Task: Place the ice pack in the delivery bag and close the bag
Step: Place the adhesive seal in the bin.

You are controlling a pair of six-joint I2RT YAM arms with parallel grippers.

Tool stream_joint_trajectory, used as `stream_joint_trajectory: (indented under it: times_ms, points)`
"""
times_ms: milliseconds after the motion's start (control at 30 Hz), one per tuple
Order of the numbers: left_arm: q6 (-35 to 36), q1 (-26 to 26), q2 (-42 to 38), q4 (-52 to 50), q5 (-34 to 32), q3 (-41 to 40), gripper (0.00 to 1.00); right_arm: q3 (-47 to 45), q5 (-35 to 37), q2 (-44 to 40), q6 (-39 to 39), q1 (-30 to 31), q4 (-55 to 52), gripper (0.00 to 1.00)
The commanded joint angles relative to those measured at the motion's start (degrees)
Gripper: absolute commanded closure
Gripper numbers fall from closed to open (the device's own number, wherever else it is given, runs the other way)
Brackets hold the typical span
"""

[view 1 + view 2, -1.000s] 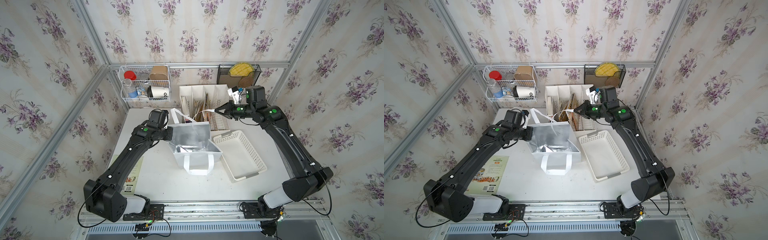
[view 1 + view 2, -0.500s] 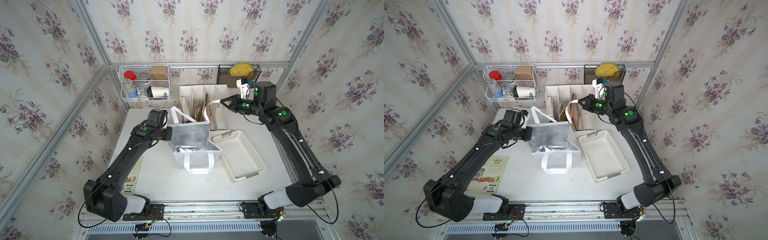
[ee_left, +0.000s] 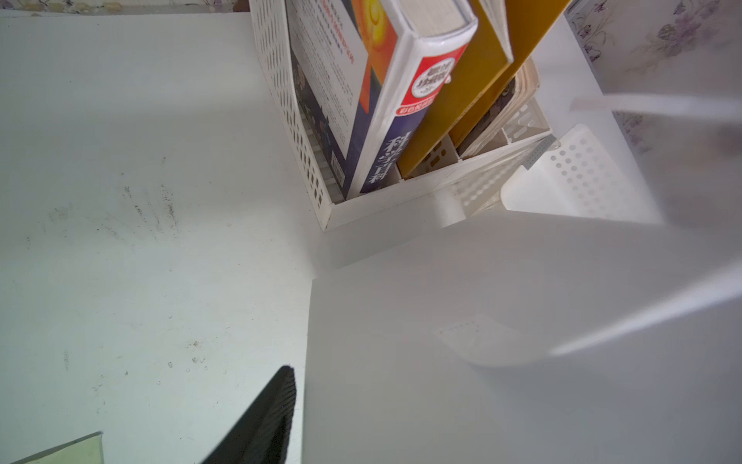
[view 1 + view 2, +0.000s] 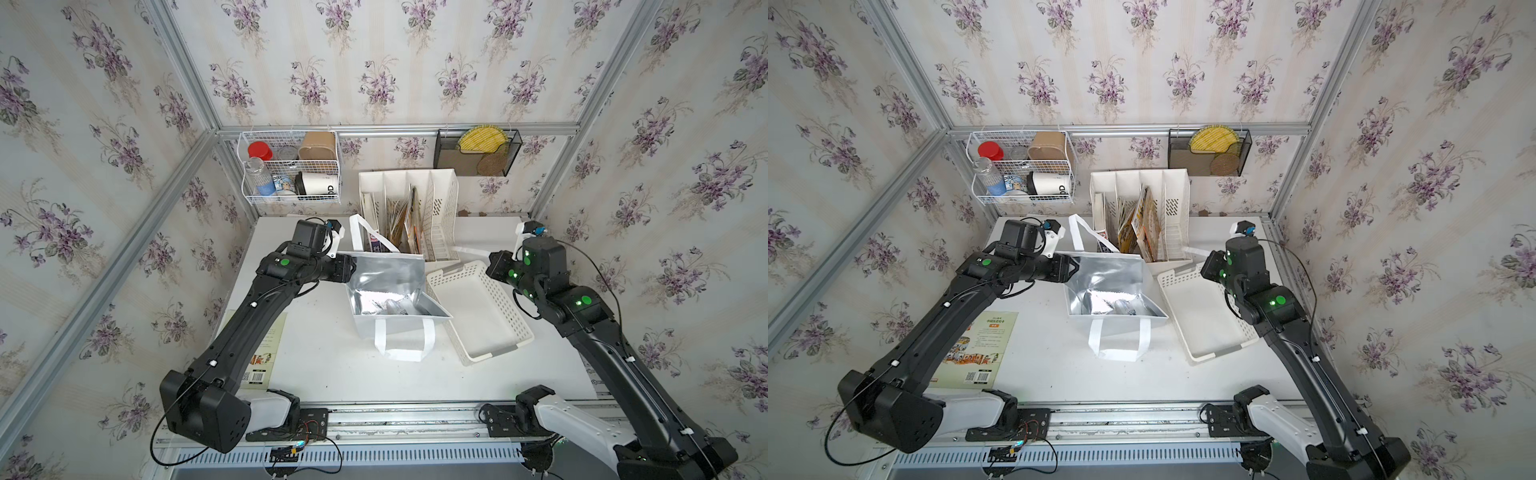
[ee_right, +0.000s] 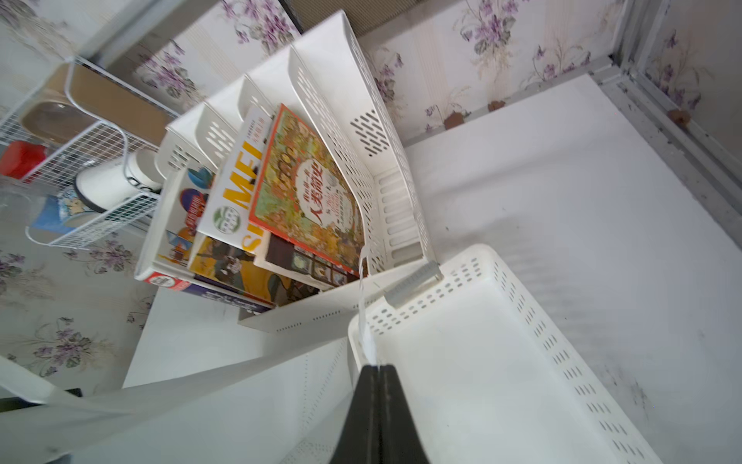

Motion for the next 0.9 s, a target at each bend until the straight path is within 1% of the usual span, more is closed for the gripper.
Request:
stream_joint_trajectory:
  times_ms: [0,67,167,267,333,433,600,633,700,767,833,867]
  points:
    - [1.0,0.1,-1.1,2.8,2.4,-0.7,0.35,-4.0,-2.6,-3.0,2.4,0.0,0.4,1.0]
    - [1.0,0.2,-1.5,3.4,2.3,-1.1,0.34,-6.1,-3.3,-5.6,3.3,0.1,-0.6,1.0]
    - [1.0,0.3,-1.4,3.6,2.0,-1.3,0.33,-8.0,-2.2,-9.5,4.2,0.0,-3.1,1.0]
    - [0.9,0.3,-1.3,3.5,1.9,-1.2,0.32,-10.3,2.3,-12.3,5.7,0.1,-5.6,1.0]
    - [0.9,0.3,-1.4,3.4,1.7,-1.1,0.32,-13.0,4.1,-13.5,6.9,0.0,-5.9,1.0]
    - [1.0,0.3,-1.3,3.5,1.5,-1.3,0.32,-17.2,2.2,-13.2,7.6,0.0,-2.9,1.0]
    - [1.2,0.3,-1.4,3.2,1.7,-1.2,0.32,-21.2,-0.4,-9.4,7.0,0.1,3.4,1.0]
    - [1.3,0.3,-1.4,3.2,1.8,-1.2,0.32,-22.1,-1.0,-8.9,6.4,0.1,4.8,0.98]
    - [1.7,0.3,-1.6,3.3,2.3,-1.2,0.32,-23.6,-1.6,-8.3,5.8,0.1,7.7,0.91]
    - [2.0,0.3,-1.6,3.4,3.2,-1.2,0.32,-24.2,-0.8,-7.5,5.4,0.1,9.0,0.81]
    - [2.1,0.3,-1.5,3.5,4.3,-1.3,0.31,-24.0,0.1,-6.9,4.9,-0.1,9.4,0.68]
    - [2.3,0.3,-1.5,3.6,4.9,-1.3,0.3,-23.8,0.5,-6.7,4.6,-0.1,9.3,0.58]
